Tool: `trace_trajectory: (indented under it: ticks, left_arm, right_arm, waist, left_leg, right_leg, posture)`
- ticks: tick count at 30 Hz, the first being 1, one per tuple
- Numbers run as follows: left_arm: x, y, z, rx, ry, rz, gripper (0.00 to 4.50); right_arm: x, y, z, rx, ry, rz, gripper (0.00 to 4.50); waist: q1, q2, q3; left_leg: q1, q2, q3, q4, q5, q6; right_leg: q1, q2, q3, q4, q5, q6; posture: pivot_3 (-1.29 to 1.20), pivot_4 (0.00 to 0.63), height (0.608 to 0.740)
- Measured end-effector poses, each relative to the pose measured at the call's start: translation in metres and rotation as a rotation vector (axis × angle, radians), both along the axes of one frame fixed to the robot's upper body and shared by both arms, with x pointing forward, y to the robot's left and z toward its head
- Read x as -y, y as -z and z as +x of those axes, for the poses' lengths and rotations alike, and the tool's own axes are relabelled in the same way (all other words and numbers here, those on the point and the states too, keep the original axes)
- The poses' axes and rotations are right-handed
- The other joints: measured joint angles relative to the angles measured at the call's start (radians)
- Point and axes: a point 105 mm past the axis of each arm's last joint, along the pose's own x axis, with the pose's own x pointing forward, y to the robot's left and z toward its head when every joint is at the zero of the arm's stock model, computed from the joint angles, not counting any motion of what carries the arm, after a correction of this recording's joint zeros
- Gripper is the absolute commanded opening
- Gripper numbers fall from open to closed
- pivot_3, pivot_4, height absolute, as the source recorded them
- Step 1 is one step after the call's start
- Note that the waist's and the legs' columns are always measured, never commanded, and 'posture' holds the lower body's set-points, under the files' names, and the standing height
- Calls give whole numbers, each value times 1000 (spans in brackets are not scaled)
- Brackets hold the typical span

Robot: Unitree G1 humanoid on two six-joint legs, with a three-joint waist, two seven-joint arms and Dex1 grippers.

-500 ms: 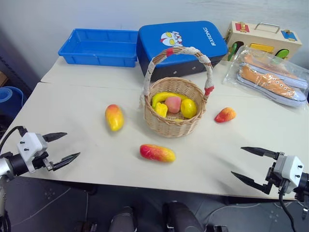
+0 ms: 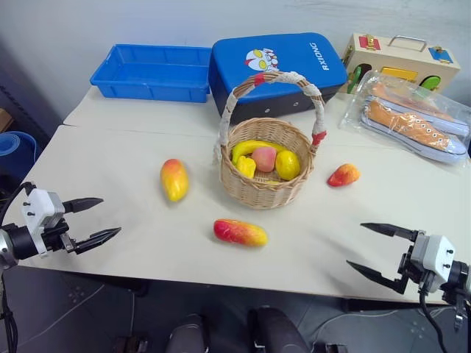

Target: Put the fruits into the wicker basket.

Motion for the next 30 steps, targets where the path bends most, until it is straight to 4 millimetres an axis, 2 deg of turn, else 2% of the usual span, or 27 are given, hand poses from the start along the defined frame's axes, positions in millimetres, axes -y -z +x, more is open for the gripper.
trace_trajectory:
  ticks: [5, 7, 9, 13, 17, 22, 25, 27, 30]
  left_arm:
    - [-2, -4, 9, -34, -65, -70, 4500]
    - [-3, -7, 17, -89, -151, -149, 4500]
    - [1, -18, 35, -148, -251, -255, 4500]
    - [36, -45, 72, -230, -330, -402, 4500]
    - [71, -45, 103, -365, -375, -514, 4500]
    - [106, -28, 121, -473, -351, -419, 4500]
    - [117, -12, 125, -491, -343, -290, 3946]
    - [127, -9, 126, -480, -294, -228, 3347]
    - [131, -9, 127, -455, -268, -171, 3057]
  right_arm:
    - [-23, -23, -1, 99, -19, 125, 4443]
    - [-32, -34, 0, 128, -29, 188, 4443]
    - [-45, -49, 5, 161, -51, 239, 4443]
    - [-66, -69, 7, 209, -109, 273, 4443]
    - [-71, -70, 11, 201, -117, 284, 4443]
    - [-72, -64, 9, 179, -123, 275, 4443]
    - [-72, -60, 7, 177, -115, 279, 4500]
    - [-71, -58, 6, 178, -112, 281, 4500]
    - [-70, -51, 2, 165, -95, 296, 4500]
  waist:
    - [2, 0, 0]
    - [2, 0, 0]
    - [2, -1, 0]
    - [26, -1, 0]
    - [33, -1, 0]
    - [24, -1, 0]
    - [27, -1, 0]
    - [27, -1, 0]
    - [27, 0, -1]
  left_leg:
    - [-1, 0, -2, 1, 0, 0]
    - [-1, 0, -2, 2, 0, 0]
    - [-1, 0, -3, 3, 1, 0]
    - [-1, -1, -4, 4, 1, 0]
    - [-3, -1, -5, 6, 1, -3]
    - [-2, 0, -2, 6, 2, -8]
    - [-3, 1, -2, 6, 3, -10]
    - [-2, 2, -1, 7, 3, -10]
    - [0, 1, 0, 7, 4, -10]
  right_leg:
    - [0, 0, -1, 1, 0, 0]
    - [0, 0, -1, 2, 0, 0]
    - [0, 0, -2, 4, 0, 0]
    - [1, 0, -3, 5, 1, 2]
    - [0, 1, -4, 5, 2, 5]
    - [-1, 3, -1, 5, 1, 6]
    - [-3, 5, 0, 6, 1, 6]
    - [-2, 5, 1, 6, 1, 6]
    - [0, 5, 2, 6, 1, 6]
  posture:
    - [0, 150, 740]
    - [0, 150, 740]
    - [0, 150, 740]
    - [0, 150, 740]
    - [0, 150, 740]
    - [0, 150, 740]
    - [0, 150, 740]
    - [0, 150, 740]
    - [0, 150, 740]
